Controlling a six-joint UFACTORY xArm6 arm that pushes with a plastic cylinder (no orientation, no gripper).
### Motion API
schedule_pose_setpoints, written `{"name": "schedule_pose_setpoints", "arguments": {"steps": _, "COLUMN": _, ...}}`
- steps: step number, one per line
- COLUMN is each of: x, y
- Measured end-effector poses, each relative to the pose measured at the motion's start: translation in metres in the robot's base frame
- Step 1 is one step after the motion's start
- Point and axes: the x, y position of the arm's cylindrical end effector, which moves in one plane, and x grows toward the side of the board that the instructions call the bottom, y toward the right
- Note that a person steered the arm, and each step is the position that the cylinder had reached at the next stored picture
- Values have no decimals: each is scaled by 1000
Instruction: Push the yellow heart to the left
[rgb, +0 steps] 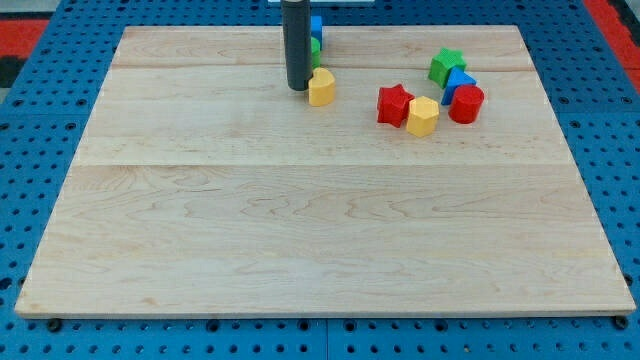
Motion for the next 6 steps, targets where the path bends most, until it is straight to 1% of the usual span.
{"name": "schedule_pose_setpoints", "arguments": {"steps": 1, "x": 33, "y": -34}}
{"name": "schedule_pose_setpoints", "arguments": {"steps": 2, "x": 56, "y": 1}}
{"name": "schedule_pose_setpoints", "arguments": {"steps": 3, "x": 59, "y": 39}}
{"name": "schedule_pose_setpoints", "arguments": {"steps": 4, "x": 37, "y": 63}}
{"name": "schedule_pose_setpoints", "arguments": {"steps": 5, "x": 18, "y": 63}}
{"name": "schedule_pose_setpoints", "arguments": {"steps": 6, "x": 11, "y": 33}}
